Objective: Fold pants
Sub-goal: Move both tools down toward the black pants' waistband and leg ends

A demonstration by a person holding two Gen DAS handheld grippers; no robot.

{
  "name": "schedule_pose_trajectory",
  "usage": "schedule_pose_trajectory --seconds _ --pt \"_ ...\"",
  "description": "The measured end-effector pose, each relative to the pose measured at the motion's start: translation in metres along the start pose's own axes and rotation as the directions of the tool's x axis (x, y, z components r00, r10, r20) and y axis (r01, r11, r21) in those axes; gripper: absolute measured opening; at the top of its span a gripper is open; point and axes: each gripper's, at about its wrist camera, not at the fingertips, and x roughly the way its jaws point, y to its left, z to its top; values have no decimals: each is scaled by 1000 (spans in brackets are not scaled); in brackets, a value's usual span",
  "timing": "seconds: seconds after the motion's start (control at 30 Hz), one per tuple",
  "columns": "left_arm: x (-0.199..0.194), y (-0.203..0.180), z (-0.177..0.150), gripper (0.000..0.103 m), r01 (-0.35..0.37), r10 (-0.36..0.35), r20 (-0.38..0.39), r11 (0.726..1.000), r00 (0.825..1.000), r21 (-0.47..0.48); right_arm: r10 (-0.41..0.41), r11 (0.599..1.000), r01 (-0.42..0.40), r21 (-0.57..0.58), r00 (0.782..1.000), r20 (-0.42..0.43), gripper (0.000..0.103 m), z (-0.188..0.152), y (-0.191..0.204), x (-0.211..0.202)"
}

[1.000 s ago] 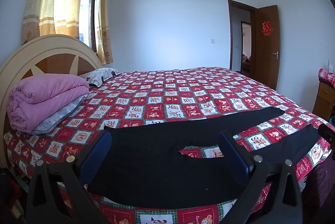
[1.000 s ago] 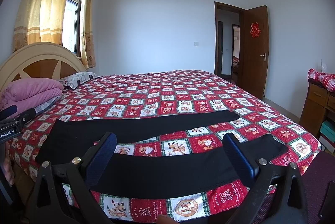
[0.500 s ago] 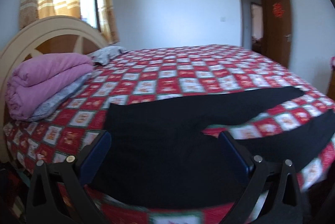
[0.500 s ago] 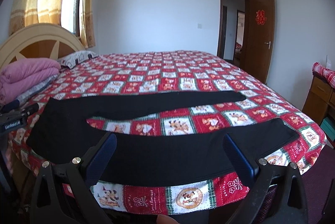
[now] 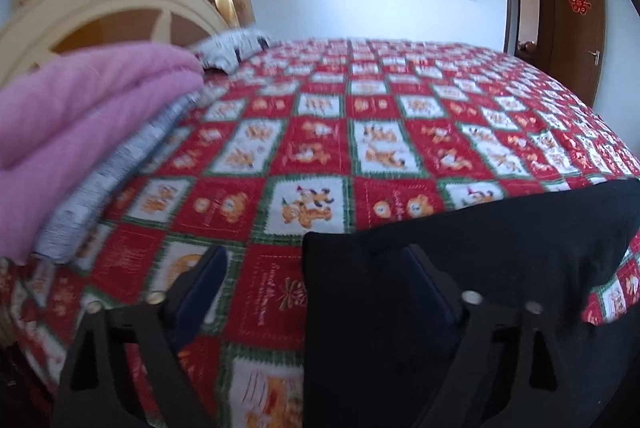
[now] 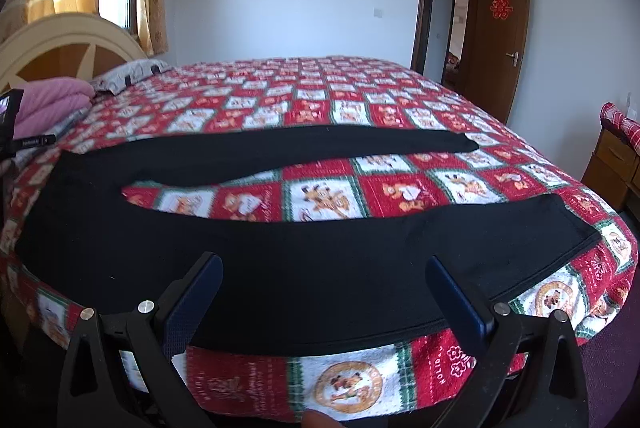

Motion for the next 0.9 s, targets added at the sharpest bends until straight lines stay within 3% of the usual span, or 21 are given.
schedule_pose_trajectory --seconds 0.17,0.33,0.43,0.53,0.6,0.73,0.83,0.9 --pt "41 2 -3 67 54 -55 -94 998 994 -20 -17 1000 18 10 999 -38 102 6 -18 22" --pt "61 2 -2 36 84 -84 -146 996 986 -5 -47 999 47 -9 998 -33 102 24 -42 41" --pt "67 15 1 17 184 -194 -147 980 970 -81 -31 999 32 18 998 -51 101 38 -63 55" --pt "67 19 1 15 204 -218 -133 973 967 -112 -57 997 59 53 997 -45 93 61 -98 70" --pt "70 16 1 14 195 -207 -135 976 969 -97 -91 992 95 78 994 -53 80 81 -129 85" --pt "71 9 4 14 150 -156 -146 987 977 -52 -138 977 151 147 986 -94 79 117 -189 120" --pt "72 3 4 14 119 -118 -144 993 983 -1 -173 962 195 190 977 -123 72 143 -229 146" --pt "73 1 1 14 107 -104 -132 994 986 12 -154 958 186 218 976 -155 72 158 -250 167"
